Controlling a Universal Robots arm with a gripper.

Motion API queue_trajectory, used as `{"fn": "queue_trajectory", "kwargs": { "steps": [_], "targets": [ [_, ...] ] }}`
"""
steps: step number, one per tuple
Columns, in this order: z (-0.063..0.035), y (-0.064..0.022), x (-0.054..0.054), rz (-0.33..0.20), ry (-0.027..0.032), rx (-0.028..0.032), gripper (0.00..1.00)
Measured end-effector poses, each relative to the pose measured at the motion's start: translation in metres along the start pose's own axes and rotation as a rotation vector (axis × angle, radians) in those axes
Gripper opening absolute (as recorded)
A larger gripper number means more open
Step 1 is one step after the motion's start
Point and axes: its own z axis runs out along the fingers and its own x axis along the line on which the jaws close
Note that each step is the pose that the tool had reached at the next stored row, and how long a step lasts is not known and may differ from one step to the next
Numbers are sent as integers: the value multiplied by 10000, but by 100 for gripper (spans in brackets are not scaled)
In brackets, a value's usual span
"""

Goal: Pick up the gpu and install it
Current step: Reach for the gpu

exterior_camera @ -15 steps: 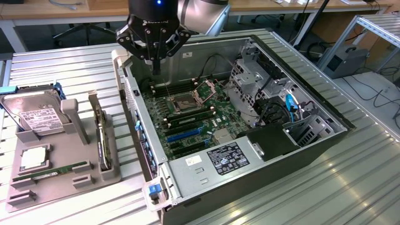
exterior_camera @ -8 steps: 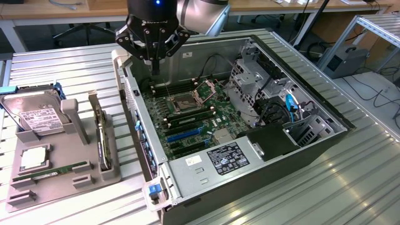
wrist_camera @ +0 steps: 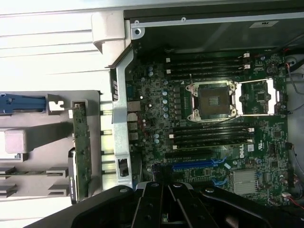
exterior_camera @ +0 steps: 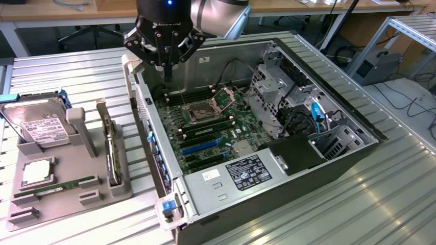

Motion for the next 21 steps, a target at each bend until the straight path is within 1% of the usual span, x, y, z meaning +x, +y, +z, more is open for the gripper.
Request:
{"fn": "queue_trajectory", "kwargs": {
  "steps": [21],
  "targets": [
    [1, -4, 57, 0, 0, -1, 11]
  ]
}}
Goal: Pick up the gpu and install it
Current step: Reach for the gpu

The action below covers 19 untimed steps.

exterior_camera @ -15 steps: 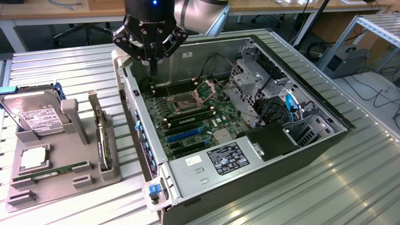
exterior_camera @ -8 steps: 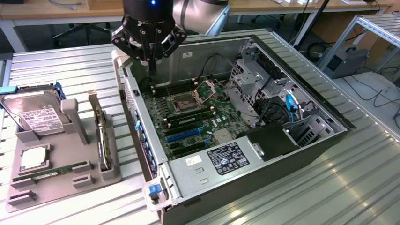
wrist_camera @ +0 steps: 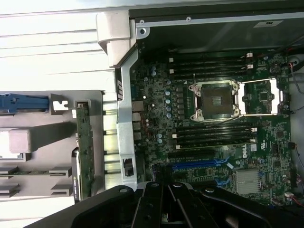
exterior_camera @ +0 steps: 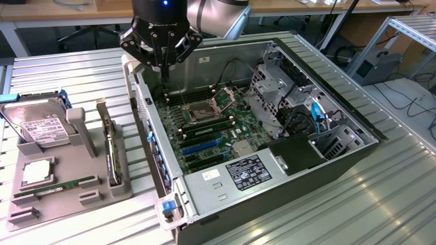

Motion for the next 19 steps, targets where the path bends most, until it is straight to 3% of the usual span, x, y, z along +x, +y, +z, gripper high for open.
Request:
{"fn": "queue_trajectory", "kwargs": {
  "steps": [19],
  "targets": [
    [-2, -3, 42, -2, -4, 59, 11]
  ]
}}
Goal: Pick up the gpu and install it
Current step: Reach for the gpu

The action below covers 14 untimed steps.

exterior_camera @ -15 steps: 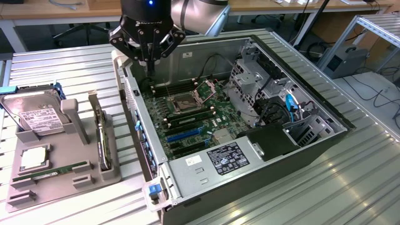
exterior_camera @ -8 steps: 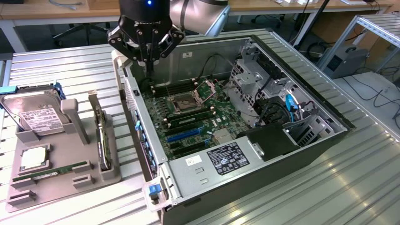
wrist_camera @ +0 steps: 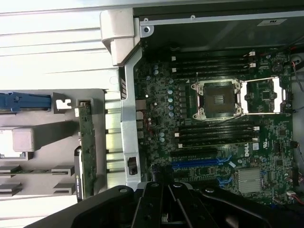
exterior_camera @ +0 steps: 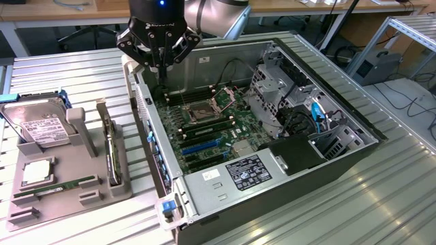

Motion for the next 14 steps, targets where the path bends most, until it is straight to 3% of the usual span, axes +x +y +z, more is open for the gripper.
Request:
{"fn": "queue_trajectory", "kwargs": {
  "steps": [14],
  "targets": [
    [-1, -3, 35, -1, -2, 24, 11]
  ]
}}
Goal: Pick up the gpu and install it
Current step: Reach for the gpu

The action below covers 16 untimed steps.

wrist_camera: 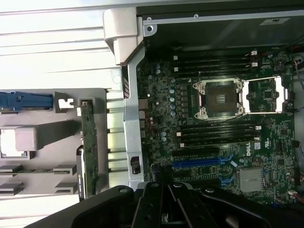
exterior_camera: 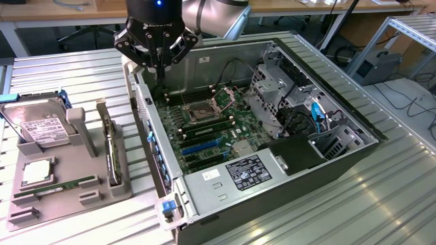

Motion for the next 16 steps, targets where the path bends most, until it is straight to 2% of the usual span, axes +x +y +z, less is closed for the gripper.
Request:
{"fn": "queue_trajectory", "kwargs": {
  "steps": [16],
  "targets": [
    [-2, -5, 61, -2, -3, 39, 11]
  ]
}}
